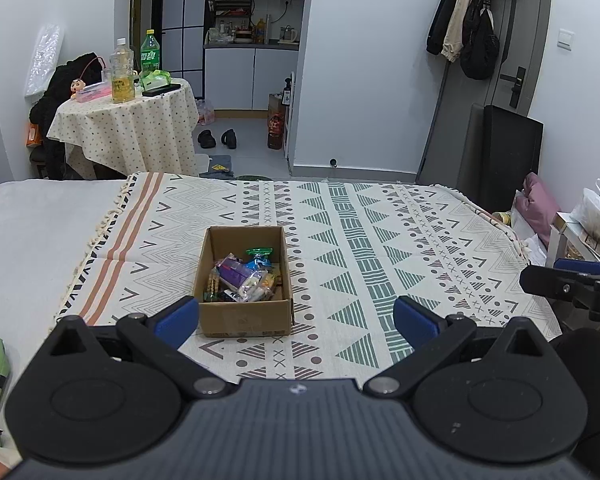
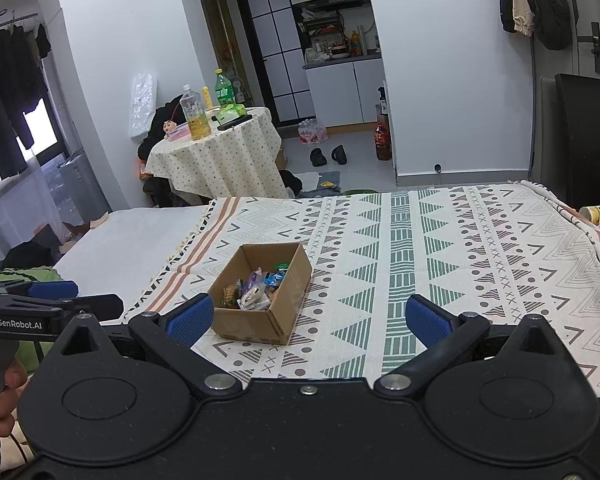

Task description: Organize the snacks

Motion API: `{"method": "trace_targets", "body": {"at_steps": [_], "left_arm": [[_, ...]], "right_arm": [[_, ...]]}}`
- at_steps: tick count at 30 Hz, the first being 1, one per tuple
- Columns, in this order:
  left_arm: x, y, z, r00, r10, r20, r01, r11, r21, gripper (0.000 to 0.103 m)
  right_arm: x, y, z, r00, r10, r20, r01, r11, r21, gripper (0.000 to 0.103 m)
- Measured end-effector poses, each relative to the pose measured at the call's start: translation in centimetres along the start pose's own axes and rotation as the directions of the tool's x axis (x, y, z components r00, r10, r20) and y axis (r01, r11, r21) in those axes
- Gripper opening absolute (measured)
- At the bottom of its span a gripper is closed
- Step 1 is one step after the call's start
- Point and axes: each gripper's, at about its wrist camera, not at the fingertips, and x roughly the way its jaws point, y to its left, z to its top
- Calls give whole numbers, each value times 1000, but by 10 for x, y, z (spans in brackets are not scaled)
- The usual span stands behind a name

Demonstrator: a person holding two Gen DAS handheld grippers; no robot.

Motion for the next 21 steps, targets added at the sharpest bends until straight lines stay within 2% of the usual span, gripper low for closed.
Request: {"method": "trace_targets", "body": {"at_steps": [21], "left_arm": [[2,0,-2,1000,10,-5,-10,1000,8,103]], "right_arm": [[2,1,-9,1000,-9,-15,9,1000,-10,103]]}}
